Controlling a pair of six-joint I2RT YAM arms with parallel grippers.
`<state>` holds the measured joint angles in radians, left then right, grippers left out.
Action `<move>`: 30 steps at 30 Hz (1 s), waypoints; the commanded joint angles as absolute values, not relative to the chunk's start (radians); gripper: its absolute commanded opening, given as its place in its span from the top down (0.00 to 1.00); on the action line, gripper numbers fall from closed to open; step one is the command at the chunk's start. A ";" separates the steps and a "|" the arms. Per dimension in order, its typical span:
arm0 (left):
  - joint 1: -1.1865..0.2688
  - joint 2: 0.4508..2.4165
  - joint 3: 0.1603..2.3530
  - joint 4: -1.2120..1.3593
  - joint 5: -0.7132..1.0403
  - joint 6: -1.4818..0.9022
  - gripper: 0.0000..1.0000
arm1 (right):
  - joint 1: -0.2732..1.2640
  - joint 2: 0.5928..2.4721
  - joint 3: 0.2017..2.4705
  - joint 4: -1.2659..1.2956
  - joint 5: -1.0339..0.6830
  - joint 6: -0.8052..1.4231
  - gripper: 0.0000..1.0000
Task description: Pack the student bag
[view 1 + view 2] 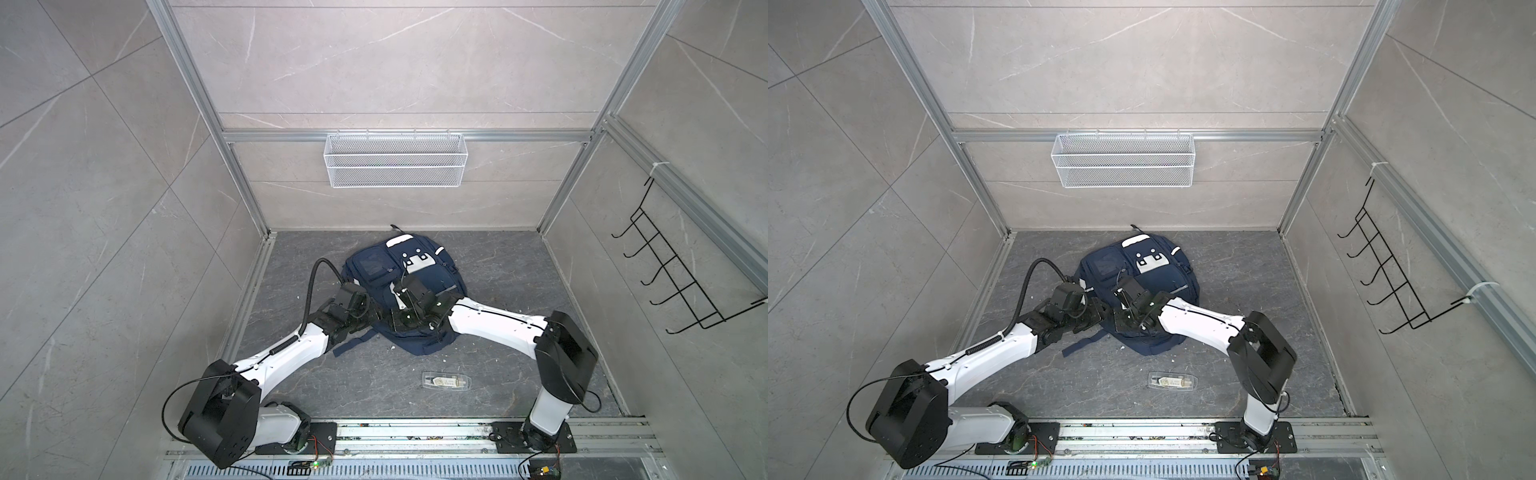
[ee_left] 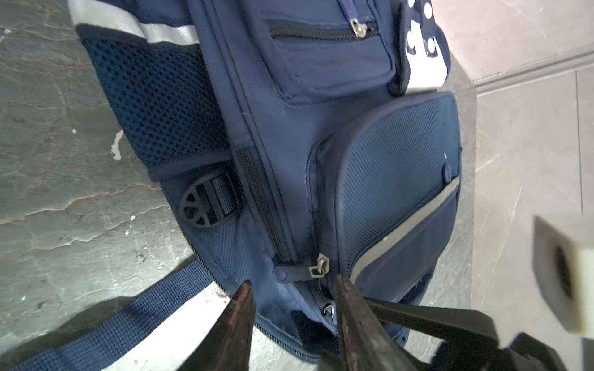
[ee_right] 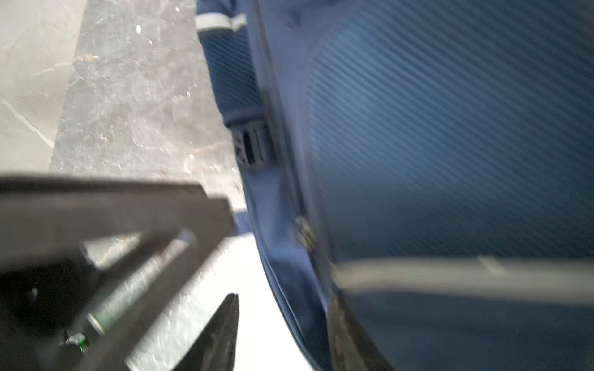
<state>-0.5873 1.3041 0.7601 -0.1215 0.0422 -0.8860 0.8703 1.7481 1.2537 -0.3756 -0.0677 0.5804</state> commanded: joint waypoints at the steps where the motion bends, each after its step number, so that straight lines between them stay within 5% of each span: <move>1: -0.611 1.273 0.772 -0.169 0.060 -0.811 0.55 | 0.866 1.602 1.151 -0.408 -0.024 0.579 0.50; 16: -0.875 1.407 0.870 -0.218 0.060 -0.670 0.46 | 0.867 1.161 0.747 -0.658 0.016 0.620 0.41; 30: -1.103 1.463 0.800 -0.098 0.182 -0.728 0.46 | 0.867 1.304 0.670 -0.541 0.005 0.680 0.35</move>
<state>-1.0664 1.4490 0.8211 -0.1444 0.1413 -0.7074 0.8654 1.2621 0.6754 -0.5781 0.0105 0.6628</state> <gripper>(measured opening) 0.539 0.654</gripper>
